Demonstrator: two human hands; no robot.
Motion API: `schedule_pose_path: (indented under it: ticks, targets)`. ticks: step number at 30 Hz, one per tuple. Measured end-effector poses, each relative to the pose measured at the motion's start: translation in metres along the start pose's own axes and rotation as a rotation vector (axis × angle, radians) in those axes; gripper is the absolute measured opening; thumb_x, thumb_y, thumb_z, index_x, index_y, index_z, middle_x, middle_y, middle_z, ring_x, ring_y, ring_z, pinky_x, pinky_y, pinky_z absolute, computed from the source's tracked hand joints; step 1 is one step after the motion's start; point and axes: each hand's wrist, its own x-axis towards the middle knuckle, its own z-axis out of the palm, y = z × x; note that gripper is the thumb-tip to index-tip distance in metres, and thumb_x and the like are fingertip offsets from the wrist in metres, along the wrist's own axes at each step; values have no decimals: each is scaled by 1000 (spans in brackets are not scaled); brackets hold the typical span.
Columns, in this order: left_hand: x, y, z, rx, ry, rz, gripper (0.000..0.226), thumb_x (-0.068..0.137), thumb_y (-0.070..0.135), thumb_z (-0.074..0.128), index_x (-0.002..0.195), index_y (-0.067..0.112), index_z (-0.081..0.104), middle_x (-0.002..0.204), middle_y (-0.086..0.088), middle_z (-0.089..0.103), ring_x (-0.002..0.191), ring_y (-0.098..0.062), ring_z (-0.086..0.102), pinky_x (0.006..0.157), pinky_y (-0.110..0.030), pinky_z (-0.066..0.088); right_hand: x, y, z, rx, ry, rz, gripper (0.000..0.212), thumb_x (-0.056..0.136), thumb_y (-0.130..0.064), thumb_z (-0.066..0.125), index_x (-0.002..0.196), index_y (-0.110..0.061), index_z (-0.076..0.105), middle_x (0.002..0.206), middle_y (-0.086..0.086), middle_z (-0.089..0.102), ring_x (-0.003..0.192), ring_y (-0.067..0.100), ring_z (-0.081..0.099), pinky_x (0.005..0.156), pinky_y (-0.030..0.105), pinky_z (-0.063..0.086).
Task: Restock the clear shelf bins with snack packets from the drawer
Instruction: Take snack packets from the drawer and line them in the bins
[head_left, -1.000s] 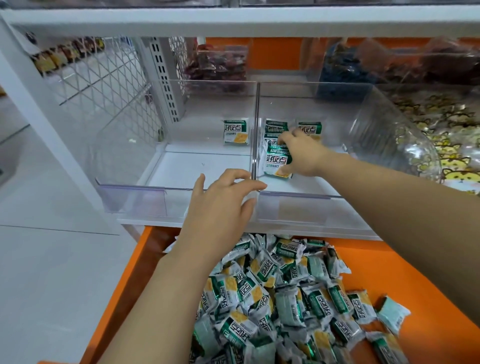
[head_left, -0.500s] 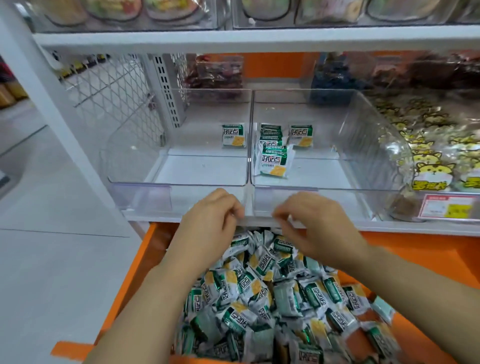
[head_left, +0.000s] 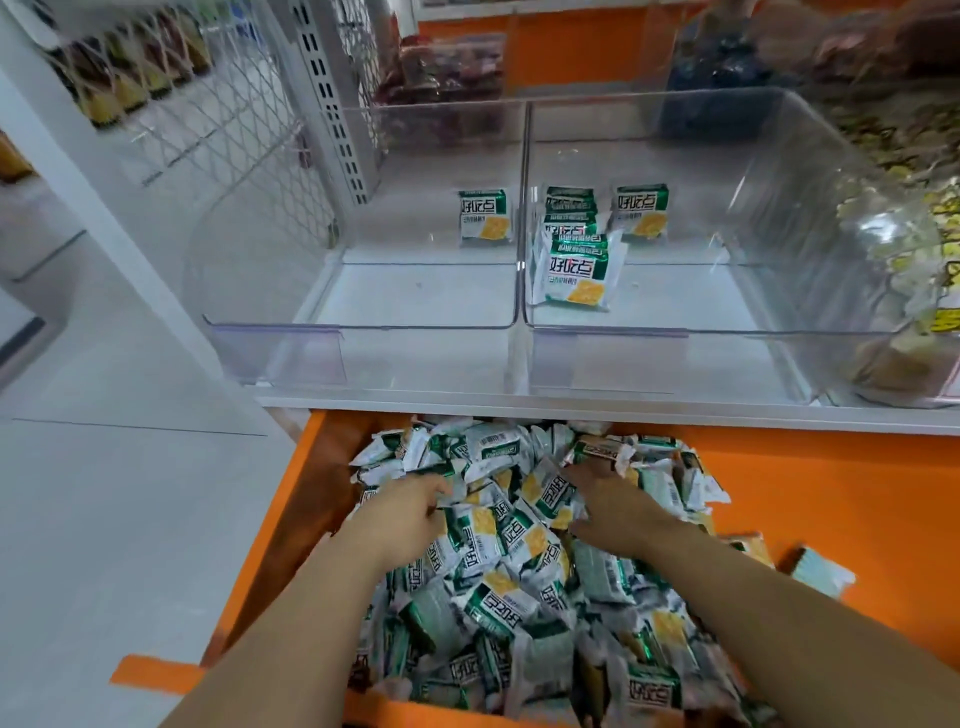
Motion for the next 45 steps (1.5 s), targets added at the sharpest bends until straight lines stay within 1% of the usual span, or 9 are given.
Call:
schedule_pose_path:
  ticks: [3, 6, 11, 14, 17, 25, 28, 36, 45]
  targets:
    - [10, -7, 10, -13, -33, -39, 49, 100, 21, 45, 146, 19, 30, 135, -15, 52, 102, -27, 61, 86, -37, 50, 11, -2, 13, -21, -7, 13, 82, 92, -27, 58, 153, -29, 4, 161, 5, -5, 144, 30, 22, 110, 48, 33]
    - [17, -11, 18, -20, -51, -57, 50, 101, 21, 42, 149, 20, 27, 140, -14, 47, 107, -26, 59, 86, -34, 49, 15, -4, 22, 0, -7, 4, 76, 93, -25, 56, 153, -25, 10, 161, 3, 0, 146, 29, 12, 114, 46, 29]
    - [19, -15, 33, 6, -61, -82, 58, 96, 16, 49, 149, 22, 25, 127, -9, 57, 96, -20, 57, 75, -27, 44, 13, -8, 29, 114, 229, 31, 41, 94, -22, 54, 134, -17, 48, 141, 6, 41, 131, 22, 38, 101, 31, 40]
    - [22, -17, 41, -2, -33, -98, 66, 93, 13, 53, 150, 22, 21, 123, -9, 58, 103, -23, 57, 81, -30, 45, 9, -13, 28, 129, 259, 80, 52, 93, -24, 57, 140, -20, 34, 137, 7, 44, 121, 23, 49, 90, 31, 45]
    - [25, -19, 42, 48, -11, -101, 72, 91, 13, 57, 151, 25, 18, 140, -9, 44, 120, -27, 51, 95, -35, 45, 8, -13, 26, 44, 204, 88, 69, 93, -24, 57, 149, -27, 17, 138, 10, 46, 119, 26, 52, 90, 36, 48]
    - [30, -19, 47, 191, -14, -112, 66, 87, 5, 55, 142, 36, 36, 137, -3, 40, 109, -26, 58, 89, -39, 51, 8, -13, 28, 96, 116, 115, 36, 89, -10, 54, 124, -14, 49, 134, 9, 34, 98, 24, 56, 80, 32, 49]
    - [30, -18, 47, 226, 8, -103, 67, 85, -2, 50, 141, 35, 37, 128, -4, 45, 103, -26, 60, 83, -38, 51, 9, -17, 25, 137, 91, 115, 32, 88, -13, 60, 117, -14, 47, 122, 9, 47, 83, 19, 55, 73, 29, 48]
    - [21, 0, 40, 358, 41, -109, 54, 88, 0, 54, 134, 23, 40, 137, -7, 41, 112, -31, 56, 88, -43, 46, 1, -28, -3, 33, 61, 77, 48, 86, -11, 57, 131, -20, 45, 114, 8, 64, 96, 24, 63, 71, 27, 50]
    - [-19, 28, -4, 199, 18, -27, 48, 91, 26, 60, 133, 17, 39, 121, -9, 58, 101, -25, 60, 74, -29, 45, -64, -57, -66, 174, 45, -82, 48, 87, -19, 65, 133, -19, 49, 134, 2, 55, 121, 14, 52, 100, 27, 43]
